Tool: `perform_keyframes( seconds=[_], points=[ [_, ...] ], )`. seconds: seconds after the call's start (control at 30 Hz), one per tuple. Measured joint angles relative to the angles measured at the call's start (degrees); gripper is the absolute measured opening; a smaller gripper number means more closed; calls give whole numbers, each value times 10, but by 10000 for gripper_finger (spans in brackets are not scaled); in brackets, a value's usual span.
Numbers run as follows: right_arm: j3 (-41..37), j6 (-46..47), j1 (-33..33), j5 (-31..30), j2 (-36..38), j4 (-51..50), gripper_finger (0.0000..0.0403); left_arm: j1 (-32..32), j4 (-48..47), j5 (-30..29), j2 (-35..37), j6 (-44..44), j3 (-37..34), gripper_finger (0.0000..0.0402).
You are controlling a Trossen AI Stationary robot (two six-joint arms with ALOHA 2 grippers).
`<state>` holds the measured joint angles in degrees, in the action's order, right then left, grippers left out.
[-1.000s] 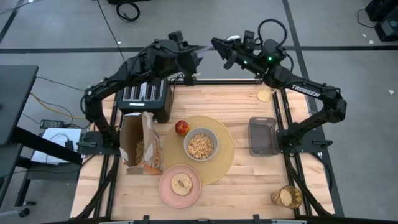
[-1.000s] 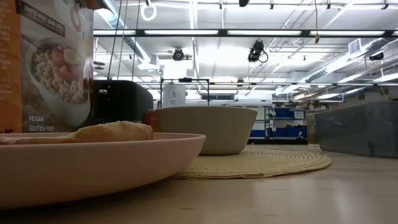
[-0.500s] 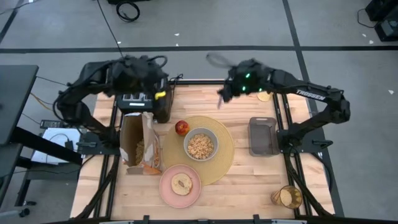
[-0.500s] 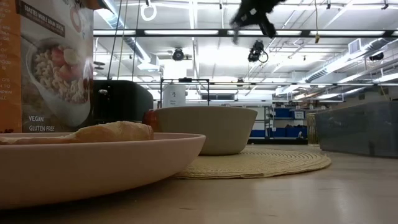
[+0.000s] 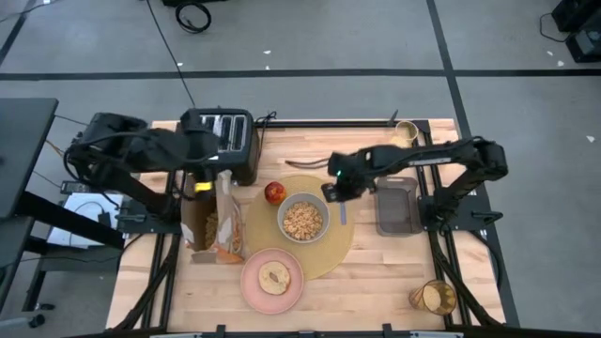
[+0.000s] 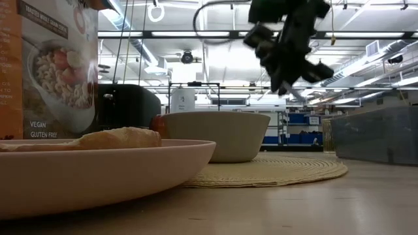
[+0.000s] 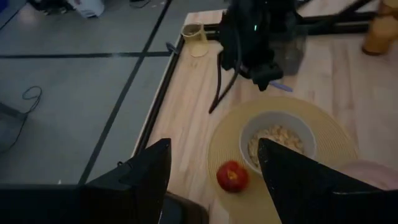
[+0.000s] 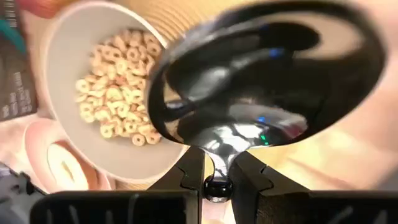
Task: Arrange a breakfast setting
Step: Put the purple spoon to the right of the gray bowl on the yellow placemat
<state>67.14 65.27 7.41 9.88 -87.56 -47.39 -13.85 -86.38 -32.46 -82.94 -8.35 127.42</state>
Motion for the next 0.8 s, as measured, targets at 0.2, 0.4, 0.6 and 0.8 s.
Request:
perform_keyframes(
  seconds=[0.2,0.4,0.6,0.8],
  points=[
    [-45,94,-10,31,-67,67,52,-49,-19,-1,37,5,0,244],
    [-46,133,-4,59,-126,74,52,-86,-26,-1,76,-2,0,244],
    [-46,144,-4,103,-176,74,52,-116,-27,-1,100,-43,0,244],
    [-46,157,3,132,-194,75,52,-132,-27,-4,98,-56,0,244]
  ],
)
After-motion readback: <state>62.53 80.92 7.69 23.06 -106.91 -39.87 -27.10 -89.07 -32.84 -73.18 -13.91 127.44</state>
